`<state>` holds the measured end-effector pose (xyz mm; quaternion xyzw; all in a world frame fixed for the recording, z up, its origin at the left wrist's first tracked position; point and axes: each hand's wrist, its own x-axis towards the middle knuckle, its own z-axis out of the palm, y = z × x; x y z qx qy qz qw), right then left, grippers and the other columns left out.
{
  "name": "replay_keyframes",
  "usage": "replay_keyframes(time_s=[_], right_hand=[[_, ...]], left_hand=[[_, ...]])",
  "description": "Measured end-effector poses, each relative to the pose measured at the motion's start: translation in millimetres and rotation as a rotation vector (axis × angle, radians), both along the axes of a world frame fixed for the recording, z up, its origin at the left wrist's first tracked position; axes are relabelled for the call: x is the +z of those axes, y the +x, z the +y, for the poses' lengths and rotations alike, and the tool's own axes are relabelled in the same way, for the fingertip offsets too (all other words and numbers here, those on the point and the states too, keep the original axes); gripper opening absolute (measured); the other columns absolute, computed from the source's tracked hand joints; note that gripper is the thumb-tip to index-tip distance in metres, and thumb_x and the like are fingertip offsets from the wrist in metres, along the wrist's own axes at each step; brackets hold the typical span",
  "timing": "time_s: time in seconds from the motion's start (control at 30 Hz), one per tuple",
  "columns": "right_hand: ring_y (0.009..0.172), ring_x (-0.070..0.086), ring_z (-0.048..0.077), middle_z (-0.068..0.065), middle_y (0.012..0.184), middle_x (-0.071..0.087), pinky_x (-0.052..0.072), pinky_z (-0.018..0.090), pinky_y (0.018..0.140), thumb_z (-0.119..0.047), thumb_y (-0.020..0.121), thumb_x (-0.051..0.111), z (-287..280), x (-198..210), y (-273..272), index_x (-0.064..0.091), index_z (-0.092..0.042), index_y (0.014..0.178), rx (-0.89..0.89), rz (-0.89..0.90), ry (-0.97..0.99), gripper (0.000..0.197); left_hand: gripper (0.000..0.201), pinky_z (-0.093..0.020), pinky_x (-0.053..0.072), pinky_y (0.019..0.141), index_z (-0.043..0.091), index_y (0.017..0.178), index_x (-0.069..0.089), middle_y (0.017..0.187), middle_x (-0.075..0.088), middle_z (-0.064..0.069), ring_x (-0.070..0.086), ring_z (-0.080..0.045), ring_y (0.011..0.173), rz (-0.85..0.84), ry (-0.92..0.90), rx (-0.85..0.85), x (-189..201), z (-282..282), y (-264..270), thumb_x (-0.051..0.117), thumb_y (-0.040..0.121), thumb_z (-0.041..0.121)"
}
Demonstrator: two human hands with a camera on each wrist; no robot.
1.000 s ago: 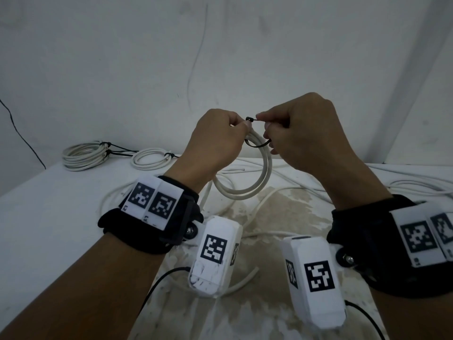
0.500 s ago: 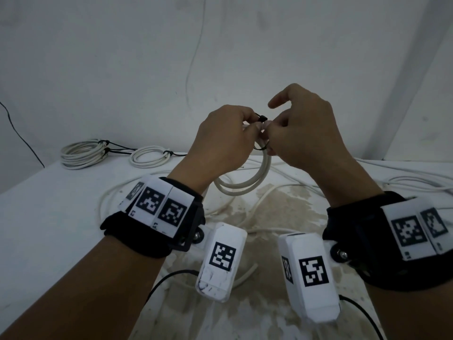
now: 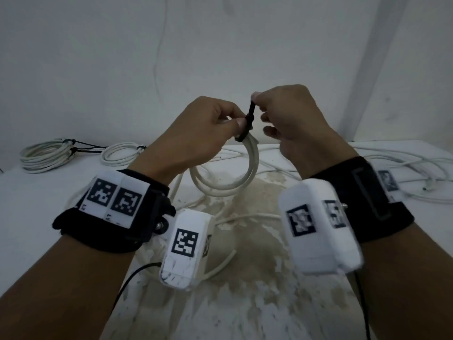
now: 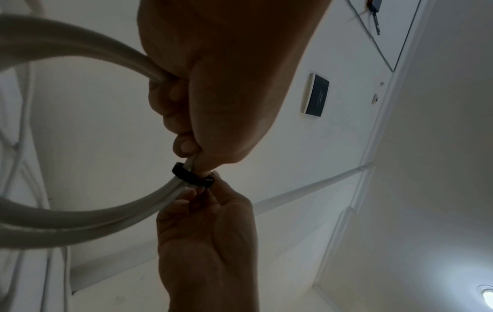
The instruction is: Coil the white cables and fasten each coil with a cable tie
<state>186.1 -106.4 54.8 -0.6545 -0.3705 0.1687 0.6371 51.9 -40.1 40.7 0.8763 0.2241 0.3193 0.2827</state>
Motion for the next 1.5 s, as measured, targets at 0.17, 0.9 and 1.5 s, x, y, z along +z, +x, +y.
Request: replay_keyframes(time_s=[0.17,0.9,1.5], right_hand=[[0.071,0.059,0.015,-0.001,0.077,0.061,0.056,0.026,0.057,-0.024,0.098,0.056,5.6,-5.9,3.2,0.061,-0.013,0.080,-0.045,-0.094,-0.001,0.022],[0.068,0.070,0.028,0.004,0.088,0.059,0.060,0.040,0.050,-0.021,0.098,0.056,8.8,-7.5,6.4,0.052,-0.014,0.078,-0.064,-0.395,0.014,0.022],[0.073,0.066,0.026,0.000,0.074,0.057,0.059,0.047,0.066,-0.021,0.094,0.063,4.4,-1.2,5.8,0.050,-0.017,0.067,0.038,-0.583,0.040,0.030]], left_hand=[[0.022,-0.028,0.047,0.063,0.021,0.092,0.076,0.081,0.073,-0.005,0.062,-0.022,0.067,0.003,-0.052,-0.025,-4.6,0.9,1.3,0.056,0.099,0.027],[0.025,-0.016,0.032,0.048,0.008,0.095,0.069,0.061,0.054,0.009,0.041,-0.001,0.047,-0.226,-0.163,0.043,-7.2,-6.9,14.5,0.050,0.102,0.023],[0.022,-0.018,0.024,0.041,0.012,0.092,0.065,0.045,0.045,0.016,0.041,0.000,0.035,-0.261,-0.397,0.040,-6.5,-5.3,14.7,0.049,0.103,0.021]])
